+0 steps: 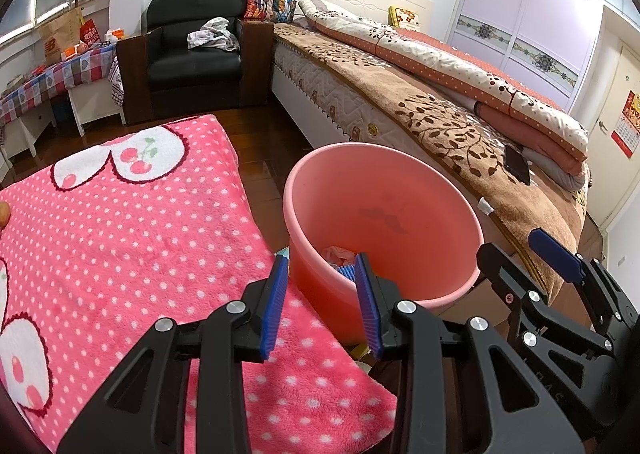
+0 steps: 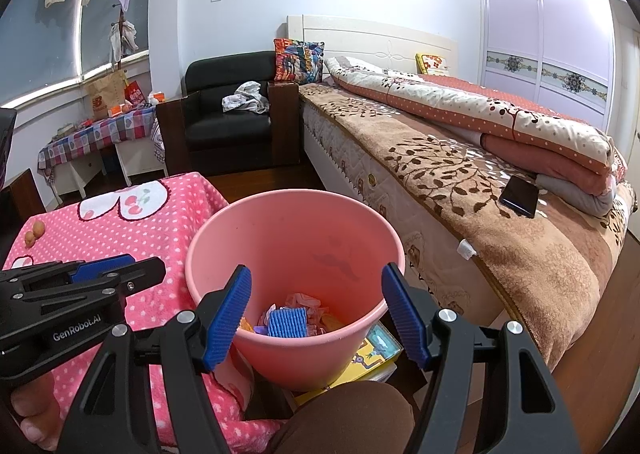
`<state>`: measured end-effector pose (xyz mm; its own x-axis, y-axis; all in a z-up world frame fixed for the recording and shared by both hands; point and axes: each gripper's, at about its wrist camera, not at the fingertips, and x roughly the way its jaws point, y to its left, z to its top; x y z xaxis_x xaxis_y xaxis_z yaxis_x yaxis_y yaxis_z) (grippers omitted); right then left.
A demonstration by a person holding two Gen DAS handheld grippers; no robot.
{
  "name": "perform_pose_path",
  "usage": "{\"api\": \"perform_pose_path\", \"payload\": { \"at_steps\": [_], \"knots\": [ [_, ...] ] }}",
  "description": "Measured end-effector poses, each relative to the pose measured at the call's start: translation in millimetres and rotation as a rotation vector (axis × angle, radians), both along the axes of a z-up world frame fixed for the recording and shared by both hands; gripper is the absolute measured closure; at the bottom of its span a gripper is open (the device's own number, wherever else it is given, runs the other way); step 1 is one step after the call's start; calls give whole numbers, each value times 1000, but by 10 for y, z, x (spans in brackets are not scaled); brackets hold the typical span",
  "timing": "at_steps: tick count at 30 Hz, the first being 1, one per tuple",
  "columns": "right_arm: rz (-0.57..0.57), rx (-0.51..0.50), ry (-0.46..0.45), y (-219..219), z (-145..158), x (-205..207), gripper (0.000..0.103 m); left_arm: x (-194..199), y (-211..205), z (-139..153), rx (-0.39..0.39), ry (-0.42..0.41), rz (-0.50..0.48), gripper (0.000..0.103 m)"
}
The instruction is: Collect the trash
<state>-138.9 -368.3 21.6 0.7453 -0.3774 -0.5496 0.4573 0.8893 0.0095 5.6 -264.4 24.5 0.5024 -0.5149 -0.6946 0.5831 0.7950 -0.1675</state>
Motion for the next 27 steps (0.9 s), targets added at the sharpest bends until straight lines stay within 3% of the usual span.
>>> {"api": "perform_pose_path", "payload": {
  "at_steps": [27],
  "knots": [
    [0,1,0,-2,2,0,36,-22,-19,-18,1,4,-3,68]
  ]
}}
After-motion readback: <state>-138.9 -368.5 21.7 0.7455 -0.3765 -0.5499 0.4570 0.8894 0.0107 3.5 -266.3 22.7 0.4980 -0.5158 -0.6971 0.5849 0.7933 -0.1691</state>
